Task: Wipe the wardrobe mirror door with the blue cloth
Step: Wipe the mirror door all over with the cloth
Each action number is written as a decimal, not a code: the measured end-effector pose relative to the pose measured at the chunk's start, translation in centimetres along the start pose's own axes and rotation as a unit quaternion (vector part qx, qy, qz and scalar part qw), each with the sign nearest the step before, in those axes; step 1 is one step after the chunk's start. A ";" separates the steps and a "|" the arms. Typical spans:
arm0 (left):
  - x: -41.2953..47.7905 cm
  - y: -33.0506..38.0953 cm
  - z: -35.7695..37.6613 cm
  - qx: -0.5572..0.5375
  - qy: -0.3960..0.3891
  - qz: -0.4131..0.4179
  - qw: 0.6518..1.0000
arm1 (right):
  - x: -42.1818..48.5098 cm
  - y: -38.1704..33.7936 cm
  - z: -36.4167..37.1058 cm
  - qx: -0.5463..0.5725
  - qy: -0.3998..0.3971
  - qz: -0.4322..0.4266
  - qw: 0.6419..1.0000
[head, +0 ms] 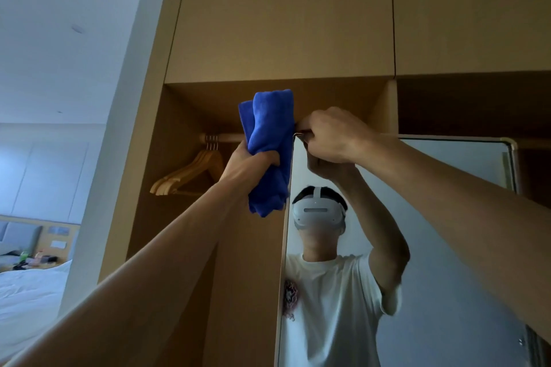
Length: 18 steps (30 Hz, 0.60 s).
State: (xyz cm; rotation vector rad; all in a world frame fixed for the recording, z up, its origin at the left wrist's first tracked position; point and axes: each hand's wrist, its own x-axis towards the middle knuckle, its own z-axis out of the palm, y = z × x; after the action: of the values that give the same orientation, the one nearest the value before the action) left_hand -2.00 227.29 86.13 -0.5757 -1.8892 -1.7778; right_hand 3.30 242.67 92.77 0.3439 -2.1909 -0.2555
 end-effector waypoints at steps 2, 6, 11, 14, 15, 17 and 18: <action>0.3 0.1 0.1 0.001 0.002 0.014 1.000 | -0.1 -0.2 -0.1 -0.001 0.003 0.002 1.000; 0.4 -0.2 1.2 -0.016 0.017 0.006 1.000 | -0.1 0.0 -0.5 -0.003 0.013 0.008 1.000; -0.5 -3.8 2.6 -0.031 0.031 -0.044 0.998 | -0.9 -0.6 0.2 -0.015 0.033 -0.012 0.999; -2.2 -7.9 3.2 -0.070 0.023 -0.022 0.997 | -1.2 -0.7 0.9 0.001 0.062 -0.028 0.998; -3.2 -9.0 3.3 -0.076 0.023 -0.011 0.997 | -1.2 -0.6 0.9 0.001 0.069 -0.029 0.997; -4.5 -10.3 3.2 -0.069 0.031 0.007 0.997 | -1.1 -0.6 1.1 -0.008 0.086 -0.033 0.996; -4.7 -10.4 3.2 -0.058 0.040 0.022 0.997 | -1.1 -0.7 1.1 -0.011 0.091 -0.034 0.995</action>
State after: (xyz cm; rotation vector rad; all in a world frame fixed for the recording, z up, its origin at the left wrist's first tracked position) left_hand -4.73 229.87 74.87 -0.5756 -1.7157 -1.8628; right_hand 3.18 242.49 91.06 0.4144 -1.9986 -0.2751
